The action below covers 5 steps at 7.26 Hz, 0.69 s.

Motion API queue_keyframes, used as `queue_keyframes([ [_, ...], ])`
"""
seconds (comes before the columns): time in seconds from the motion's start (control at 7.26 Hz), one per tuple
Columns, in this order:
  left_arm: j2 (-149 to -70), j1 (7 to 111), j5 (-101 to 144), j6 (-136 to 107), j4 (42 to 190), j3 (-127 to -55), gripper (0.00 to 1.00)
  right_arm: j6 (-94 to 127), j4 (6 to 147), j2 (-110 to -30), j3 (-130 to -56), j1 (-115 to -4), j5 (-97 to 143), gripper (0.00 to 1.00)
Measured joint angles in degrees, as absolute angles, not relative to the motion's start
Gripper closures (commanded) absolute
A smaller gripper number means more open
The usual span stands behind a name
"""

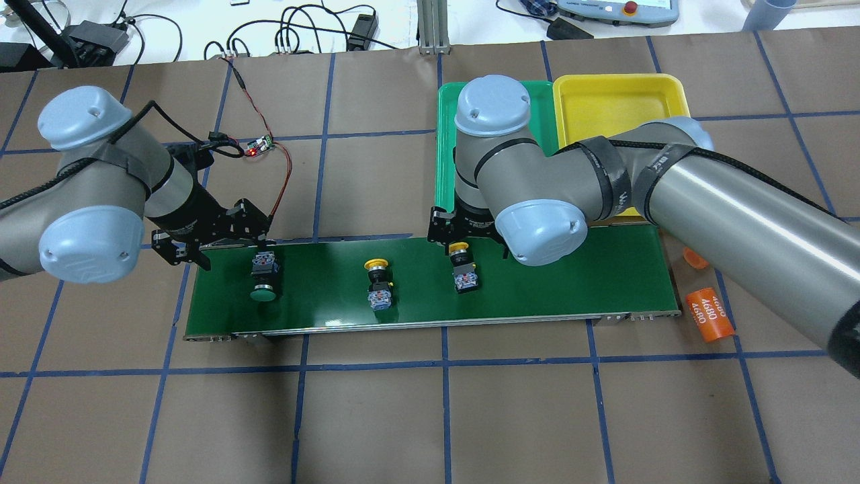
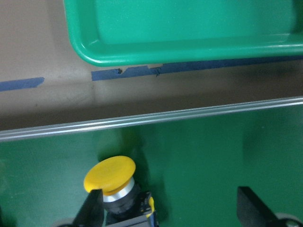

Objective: Sort buttons by color to trays
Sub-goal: 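Place a green button on the belt with left while right grasps yellow, then carry the yellow button into the yellow tray with right while left rises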

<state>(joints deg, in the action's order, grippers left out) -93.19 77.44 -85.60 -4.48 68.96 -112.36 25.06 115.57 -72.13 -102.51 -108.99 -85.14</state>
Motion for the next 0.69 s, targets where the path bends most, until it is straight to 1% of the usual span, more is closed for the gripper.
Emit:
queue_keyframes([
  [0.14, -93.2, 76.4, -85.9, -2.3, 72.4, -107.6, 0.00, 25.8, 115.4, -71.7, -102.6, -109.2, -84.1, 0.00],
  [0.28, -93.3, 75.3, -87.0, 0.5, 77.8, -101.9, 0.00, 26.1, 115.0, -71.5, -103.0, -109.3, -84.3, 0.42],
  [0.41, -93.1, 75.0, -88.6, 1.7, 83.9, -96.4, 0.00, 26.0, 114.8, -71.4, -103.9, -109.3, -85.4, 0.92],
  [0.55, -92.7, 76.2, -89.7, 0.2, 88.1, -92.8, 0.00, 25.7, 114.7, -71.5, -104.5, -109.3, -87.1, 1.00],
  [0.69, -92.2, 79.8, -90.3, -4.3, 89.8, -91.5, 0.00, 25.5, 114.7, -71.5, -104.7, -109.2, -88.4, 1.00],
])
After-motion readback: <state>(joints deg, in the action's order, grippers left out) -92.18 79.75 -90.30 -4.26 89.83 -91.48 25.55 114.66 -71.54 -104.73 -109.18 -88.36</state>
